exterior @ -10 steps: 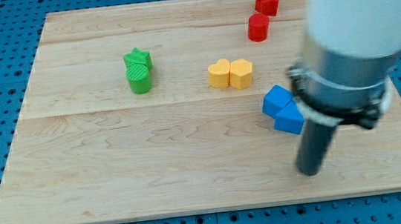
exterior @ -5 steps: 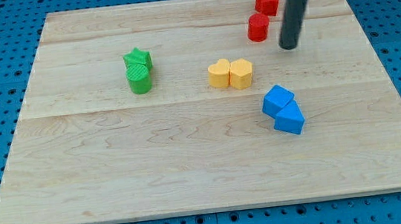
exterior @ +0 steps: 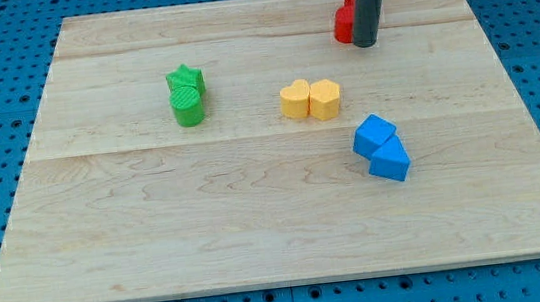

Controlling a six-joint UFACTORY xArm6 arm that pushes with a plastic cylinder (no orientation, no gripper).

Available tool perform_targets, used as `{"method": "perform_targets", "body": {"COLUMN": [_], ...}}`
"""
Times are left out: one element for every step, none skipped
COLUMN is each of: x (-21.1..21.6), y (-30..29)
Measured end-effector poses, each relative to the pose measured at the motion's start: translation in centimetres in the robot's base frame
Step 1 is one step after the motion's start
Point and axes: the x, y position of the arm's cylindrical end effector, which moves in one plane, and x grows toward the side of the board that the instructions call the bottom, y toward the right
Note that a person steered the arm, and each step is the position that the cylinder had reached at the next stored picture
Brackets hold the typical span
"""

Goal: Push the red circle down to the red star

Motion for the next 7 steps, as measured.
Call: {"method": "perform_targets", "body": {"x": [-0.9, -2.6, -2.7, -2.7, -2.1, -1.3, -1.4], "y": [-3.3, -4.8, -2.6, -2.3, -3.9, -4.8, -2.8]}}
